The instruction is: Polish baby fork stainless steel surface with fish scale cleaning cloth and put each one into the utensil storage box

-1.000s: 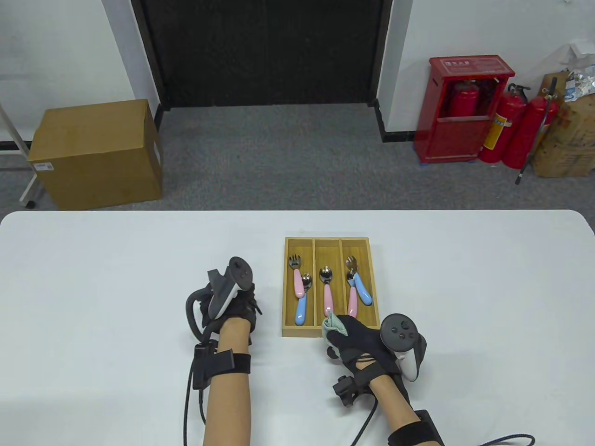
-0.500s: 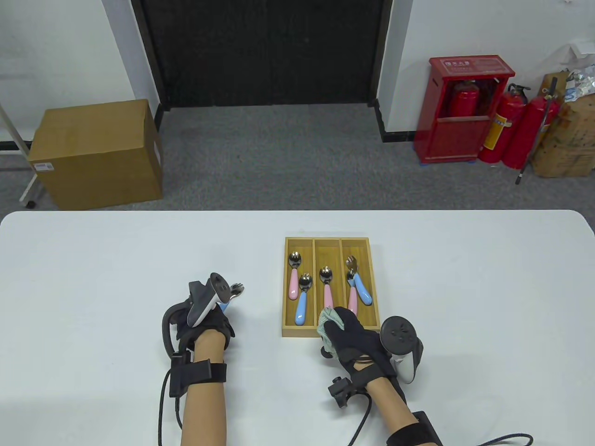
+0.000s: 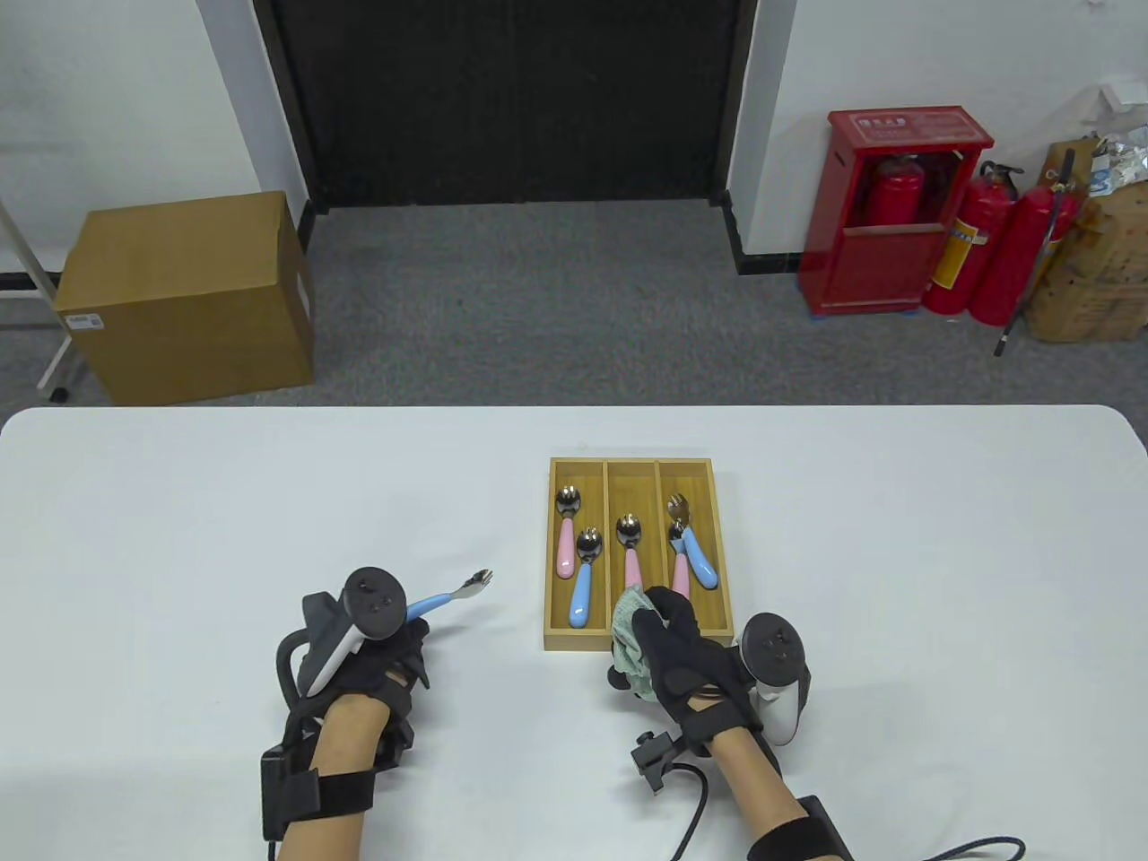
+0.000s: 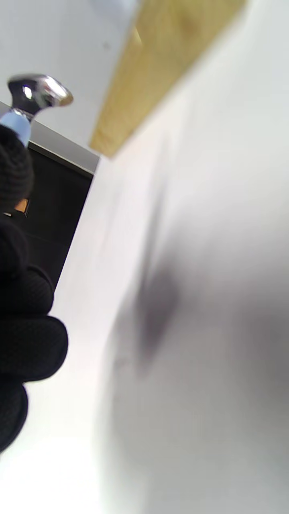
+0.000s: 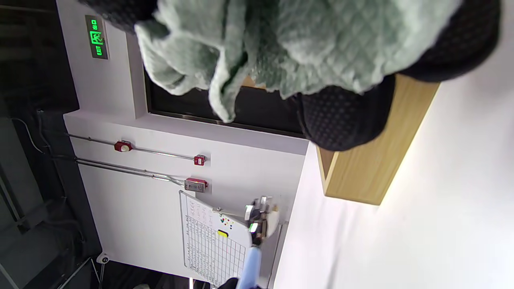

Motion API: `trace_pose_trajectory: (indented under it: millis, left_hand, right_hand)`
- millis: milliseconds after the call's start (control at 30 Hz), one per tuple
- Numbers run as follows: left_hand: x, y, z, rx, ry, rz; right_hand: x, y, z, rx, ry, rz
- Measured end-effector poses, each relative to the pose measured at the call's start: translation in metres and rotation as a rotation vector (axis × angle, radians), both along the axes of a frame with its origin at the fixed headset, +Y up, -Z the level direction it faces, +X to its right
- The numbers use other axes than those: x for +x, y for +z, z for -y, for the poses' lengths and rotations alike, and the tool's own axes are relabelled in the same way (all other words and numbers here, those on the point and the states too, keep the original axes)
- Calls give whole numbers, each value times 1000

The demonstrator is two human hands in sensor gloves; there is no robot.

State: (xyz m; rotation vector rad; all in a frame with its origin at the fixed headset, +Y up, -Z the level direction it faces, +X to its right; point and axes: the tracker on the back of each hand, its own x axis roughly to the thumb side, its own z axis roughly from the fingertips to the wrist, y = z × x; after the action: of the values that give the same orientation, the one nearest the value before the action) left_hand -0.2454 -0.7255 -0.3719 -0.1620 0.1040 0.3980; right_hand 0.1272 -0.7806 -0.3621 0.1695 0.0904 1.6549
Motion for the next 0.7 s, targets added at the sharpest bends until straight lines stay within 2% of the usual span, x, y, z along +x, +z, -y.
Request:
trace_pose_trajectory:
  millis: [133,233,267,333,500,567,700]
  left_hand:
    - [5,27,-11,48,270,91]
    - [16,46,7,94,482,160]
    - [21,49,14,68,536,175]
    - [29,53,23,-17,582,225]
    - [53,58,24,-44,663,347]
    - [62,62,22,-56,688,383]
    - [73,67,24,-63,633,415]
  right_hand:
    - [-3,0,5,-64,-71,-104]
    - [-5,2,5,-69,-148,-139]
    - [-5,2,5,-70,-174,-133]
    - [-5,2,5,-65,-235,-102]
    - [-6,6,11,-140,-491,-75]
    - [-8,6,14,-155,-557,-100]
    - [-16,8,14,-155,-601,-200]
